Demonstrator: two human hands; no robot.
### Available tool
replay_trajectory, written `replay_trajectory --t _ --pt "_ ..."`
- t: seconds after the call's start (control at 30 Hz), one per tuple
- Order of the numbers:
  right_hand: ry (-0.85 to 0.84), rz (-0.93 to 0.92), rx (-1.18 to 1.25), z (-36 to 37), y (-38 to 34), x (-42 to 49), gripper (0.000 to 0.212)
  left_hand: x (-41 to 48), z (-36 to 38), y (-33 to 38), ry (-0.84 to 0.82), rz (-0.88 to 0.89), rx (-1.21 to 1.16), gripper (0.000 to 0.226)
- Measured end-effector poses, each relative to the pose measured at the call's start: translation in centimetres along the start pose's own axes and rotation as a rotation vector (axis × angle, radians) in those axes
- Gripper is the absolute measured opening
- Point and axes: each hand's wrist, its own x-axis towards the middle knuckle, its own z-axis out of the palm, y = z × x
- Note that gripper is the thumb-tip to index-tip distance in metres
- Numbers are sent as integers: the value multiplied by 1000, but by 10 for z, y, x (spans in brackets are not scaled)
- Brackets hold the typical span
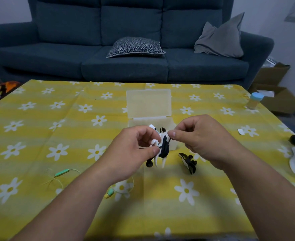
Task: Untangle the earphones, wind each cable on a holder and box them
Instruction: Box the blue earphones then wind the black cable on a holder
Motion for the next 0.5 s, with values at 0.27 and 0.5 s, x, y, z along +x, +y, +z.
replay_trajectory --t 0.27,0.5 --pt "-2 33 110 1 1 1 31 0 -1 0 -68 8 -33 22" --pt "-103 132 229 5 -1 0 26 -2 1 4 10 104 171 26"
